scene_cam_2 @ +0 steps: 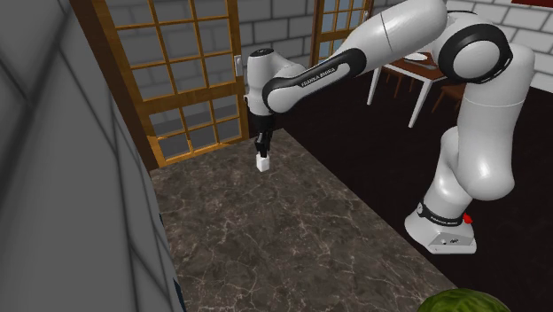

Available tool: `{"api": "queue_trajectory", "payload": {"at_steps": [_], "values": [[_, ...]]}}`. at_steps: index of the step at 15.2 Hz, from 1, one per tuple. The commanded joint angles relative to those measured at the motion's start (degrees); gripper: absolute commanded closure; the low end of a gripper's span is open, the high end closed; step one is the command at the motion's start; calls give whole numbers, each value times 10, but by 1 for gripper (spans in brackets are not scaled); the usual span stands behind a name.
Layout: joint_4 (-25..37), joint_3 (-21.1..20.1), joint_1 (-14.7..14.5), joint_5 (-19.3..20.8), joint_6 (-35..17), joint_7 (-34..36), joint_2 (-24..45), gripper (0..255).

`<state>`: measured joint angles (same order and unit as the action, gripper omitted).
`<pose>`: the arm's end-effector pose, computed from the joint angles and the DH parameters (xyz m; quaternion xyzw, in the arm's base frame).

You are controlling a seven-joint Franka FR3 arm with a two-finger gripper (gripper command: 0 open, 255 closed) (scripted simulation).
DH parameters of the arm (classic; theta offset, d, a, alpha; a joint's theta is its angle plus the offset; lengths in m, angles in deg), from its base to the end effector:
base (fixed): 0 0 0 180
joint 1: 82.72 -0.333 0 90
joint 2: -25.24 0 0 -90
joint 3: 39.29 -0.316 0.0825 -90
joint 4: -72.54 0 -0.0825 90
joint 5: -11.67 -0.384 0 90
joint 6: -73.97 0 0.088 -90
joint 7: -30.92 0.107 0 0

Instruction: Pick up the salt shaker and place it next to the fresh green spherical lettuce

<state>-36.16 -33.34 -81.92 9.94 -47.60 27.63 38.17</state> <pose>0.6054 -0.0675 0.3850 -0.9993 0.0368 -0.0003 0.0012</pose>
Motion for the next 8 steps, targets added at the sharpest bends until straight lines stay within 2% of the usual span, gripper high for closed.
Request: {"api": "queue_trajectory", "payload": {"at_steps": [1, 8], "values": [[9, 1, 0, 1, 14, 0, -5, 255], [40, 1, 0, 3, 63, 2, -23, 255]]}}
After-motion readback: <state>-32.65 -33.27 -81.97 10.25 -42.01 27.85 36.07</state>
